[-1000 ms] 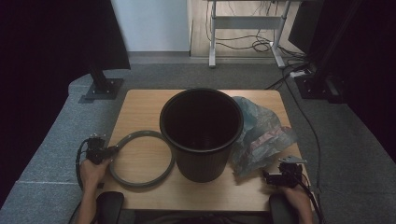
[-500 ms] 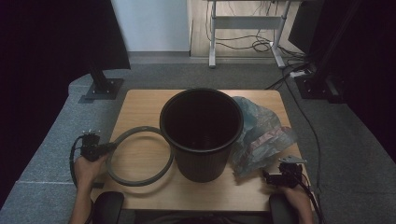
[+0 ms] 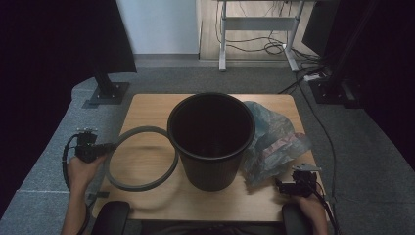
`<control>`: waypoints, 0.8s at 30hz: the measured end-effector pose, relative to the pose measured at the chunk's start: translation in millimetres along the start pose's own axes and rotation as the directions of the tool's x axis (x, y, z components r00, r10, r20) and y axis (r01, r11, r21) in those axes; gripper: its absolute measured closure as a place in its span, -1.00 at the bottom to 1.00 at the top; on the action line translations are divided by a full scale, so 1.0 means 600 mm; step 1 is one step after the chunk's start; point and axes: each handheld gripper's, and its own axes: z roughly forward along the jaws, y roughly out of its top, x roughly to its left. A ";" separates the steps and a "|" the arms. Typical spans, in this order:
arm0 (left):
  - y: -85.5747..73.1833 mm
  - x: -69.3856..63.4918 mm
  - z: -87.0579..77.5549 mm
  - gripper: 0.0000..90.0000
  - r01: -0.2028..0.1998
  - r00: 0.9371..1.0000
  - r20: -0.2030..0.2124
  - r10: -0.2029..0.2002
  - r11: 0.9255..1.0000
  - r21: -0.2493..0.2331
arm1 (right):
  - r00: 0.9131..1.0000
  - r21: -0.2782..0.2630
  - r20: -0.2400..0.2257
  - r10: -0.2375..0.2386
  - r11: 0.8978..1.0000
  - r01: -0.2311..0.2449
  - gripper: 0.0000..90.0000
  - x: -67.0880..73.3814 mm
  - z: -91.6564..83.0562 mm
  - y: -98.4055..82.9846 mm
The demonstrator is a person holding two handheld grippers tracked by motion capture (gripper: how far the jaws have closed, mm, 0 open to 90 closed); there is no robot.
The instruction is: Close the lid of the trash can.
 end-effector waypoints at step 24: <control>0.073 -0.020 -0.067 0.77 -0.035 0.999 0.041 0.035 0.999 0.005 | 1.000 -0.001 0.001 -0.002 1.000 0.002 -1.00 0.000 0.000 0.000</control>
